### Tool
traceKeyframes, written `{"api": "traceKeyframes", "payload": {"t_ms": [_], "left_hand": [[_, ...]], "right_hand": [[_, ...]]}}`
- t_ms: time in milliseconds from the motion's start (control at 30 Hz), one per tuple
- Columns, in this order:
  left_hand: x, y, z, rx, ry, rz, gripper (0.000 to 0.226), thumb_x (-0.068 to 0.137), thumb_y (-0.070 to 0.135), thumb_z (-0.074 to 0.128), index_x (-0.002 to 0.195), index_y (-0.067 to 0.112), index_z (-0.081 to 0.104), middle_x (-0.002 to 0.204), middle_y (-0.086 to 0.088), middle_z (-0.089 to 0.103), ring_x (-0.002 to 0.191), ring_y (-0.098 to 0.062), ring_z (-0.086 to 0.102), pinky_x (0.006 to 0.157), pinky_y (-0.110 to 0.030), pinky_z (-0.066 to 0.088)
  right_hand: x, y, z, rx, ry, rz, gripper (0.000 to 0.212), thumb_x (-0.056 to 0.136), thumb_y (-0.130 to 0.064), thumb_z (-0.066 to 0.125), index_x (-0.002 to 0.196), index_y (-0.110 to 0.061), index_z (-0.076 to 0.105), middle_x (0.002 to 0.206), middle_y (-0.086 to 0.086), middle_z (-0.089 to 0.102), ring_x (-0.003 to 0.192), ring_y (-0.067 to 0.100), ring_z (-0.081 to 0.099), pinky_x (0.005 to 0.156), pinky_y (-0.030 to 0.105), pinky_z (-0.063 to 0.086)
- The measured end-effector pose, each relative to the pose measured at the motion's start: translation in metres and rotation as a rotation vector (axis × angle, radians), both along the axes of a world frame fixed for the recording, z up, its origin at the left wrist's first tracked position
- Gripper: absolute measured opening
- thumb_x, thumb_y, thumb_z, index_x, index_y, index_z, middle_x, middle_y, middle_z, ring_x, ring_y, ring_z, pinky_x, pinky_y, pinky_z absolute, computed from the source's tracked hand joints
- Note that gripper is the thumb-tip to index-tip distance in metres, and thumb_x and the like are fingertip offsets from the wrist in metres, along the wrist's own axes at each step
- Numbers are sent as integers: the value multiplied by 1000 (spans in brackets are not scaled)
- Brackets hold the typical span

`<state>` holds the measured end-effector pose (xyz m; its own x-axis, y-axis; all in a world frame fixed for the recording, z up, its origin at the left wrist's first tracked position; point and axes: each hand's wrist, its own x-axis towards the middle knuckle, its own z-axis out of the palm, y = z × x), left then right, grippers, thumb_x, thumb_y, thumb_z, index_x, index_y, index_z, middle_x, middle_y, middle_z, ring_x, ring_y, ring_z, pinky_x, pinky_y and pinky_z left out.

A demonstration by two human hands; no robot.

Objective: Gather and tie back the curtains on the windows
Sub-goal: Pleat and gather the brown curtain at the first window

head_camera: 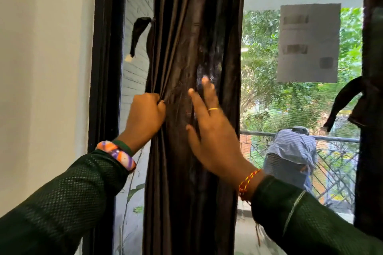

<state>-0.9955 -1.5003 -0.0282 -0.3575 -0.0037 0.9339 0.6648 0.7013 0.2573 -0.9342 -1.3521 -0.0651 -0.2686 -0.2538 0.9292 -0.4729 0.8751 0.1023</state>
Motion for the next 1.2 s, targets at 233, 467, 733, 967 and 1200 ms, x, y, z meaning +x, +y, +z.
{"api": "traceKeyframes", "payload": {"t_ms": [233,467,733,967,1200], "left_hand": [[-5,-2,-1,1,4,45,31,88,6,51,60,-7,52,64,-31,56,62,-41,56,60,-45,48],[-1,21,-3,-37,2,10,29,89,9,50,68,-10,57,66,-27,58,64,-38,57,61,-42,47],[13,43,-5,-9,-10,-86,27,93,13,50,70,1,57,63,-10,54,54,-17,48,51,-14,33],[15,48,-9,77,-52,-225,41,94,31,49,63,4,51,50,2,44,48,-8,44,48,-13,33],[7,44,-13,18,-65,-80,38,89,16,57,57,16,37,53,5,37,49,-7,37,45,-13,26]], "right_hand": [[-4,36,33,-353,-217,-54,89,82,-3,59,148,-38,12,154,30,2,136,36,34,98,32,42],[-13,30,15,-368,-295,-18,83,86,2,47,151,-11,-3,69,9,57,61,27,55,50,32,43],[-15,-2,-11,-185,-421,90,88,86,5,41,149,-22,-13,103,26,59,84,39,59,62,33,35],[-23,-14,-37,-182,-513,115,93,87,1,41,142,-21,-31,119,29,54,88,42,60,66,33,32],[-26,-5,-64,71,-789,115,99,89,-4,44,124,-21,-47,149,34,19,101,43,60,74,32,40]]}}
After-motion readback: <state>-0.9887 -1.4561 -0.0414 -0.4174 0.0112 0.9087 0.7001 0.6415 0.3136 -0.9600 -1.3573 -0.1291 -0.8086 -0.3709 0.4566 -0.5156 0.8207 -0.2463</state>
